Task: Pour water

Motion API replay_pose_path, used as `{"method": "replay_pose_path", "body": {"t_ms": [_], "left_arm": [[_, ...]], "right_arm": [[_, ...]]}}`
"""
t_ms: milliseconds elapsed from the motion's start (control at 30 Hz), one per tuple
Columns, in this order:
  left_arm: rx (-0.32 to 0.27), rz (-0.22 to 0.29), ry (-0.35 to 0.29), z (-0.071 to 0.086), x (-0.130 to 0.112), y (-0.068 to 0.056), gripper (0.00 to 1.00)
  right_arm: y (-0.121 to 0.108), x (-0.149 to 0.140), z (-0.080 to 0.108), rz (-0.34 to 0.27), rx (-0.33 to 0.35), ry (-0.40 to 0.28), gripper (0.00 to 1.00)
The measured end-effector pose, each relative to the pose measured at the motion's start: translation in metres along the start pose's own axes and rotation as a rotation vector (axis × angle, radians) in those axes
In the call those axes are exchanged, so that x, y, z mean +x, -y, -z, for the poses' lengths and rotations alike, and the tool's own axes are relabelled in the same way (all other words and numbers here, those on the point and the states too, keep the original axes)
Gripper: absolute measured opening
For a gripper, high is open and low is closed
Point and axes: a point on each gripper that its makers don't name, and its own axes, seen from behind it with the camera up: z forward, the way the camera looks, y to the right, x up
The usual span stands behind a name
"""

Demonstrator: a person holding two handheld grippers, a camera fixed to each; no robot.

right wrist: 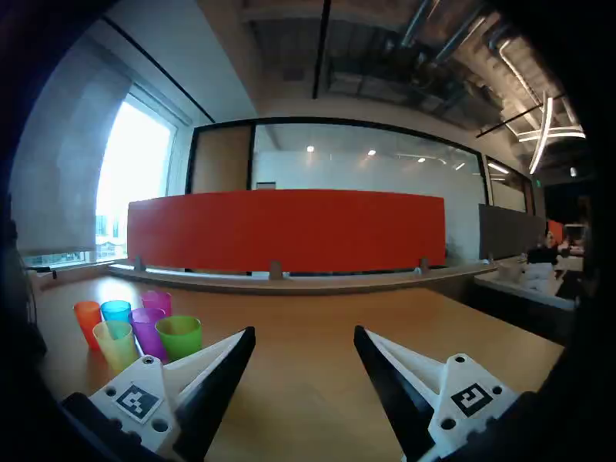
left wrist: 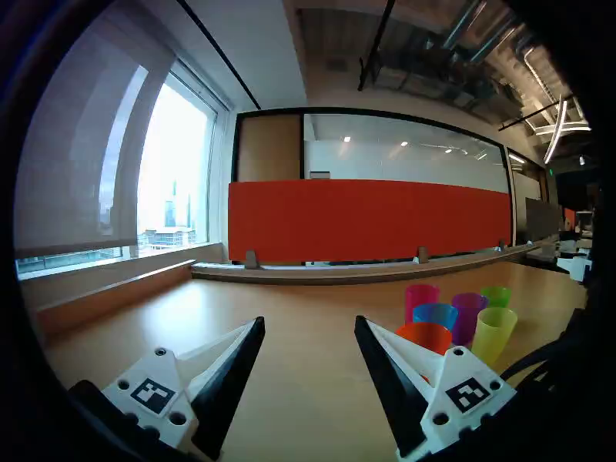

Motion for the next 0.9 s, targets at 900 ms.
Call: {"method": "replay_pose_path", "body": {"t_ms": [900], "left_arm": [[-0.1,-0.046,0.008,-0.027,0.083,-0.01,0.86]], "right_arm": [[0.008,0.082,-0.018,0.029,0.062,0.039,0.99]]}}
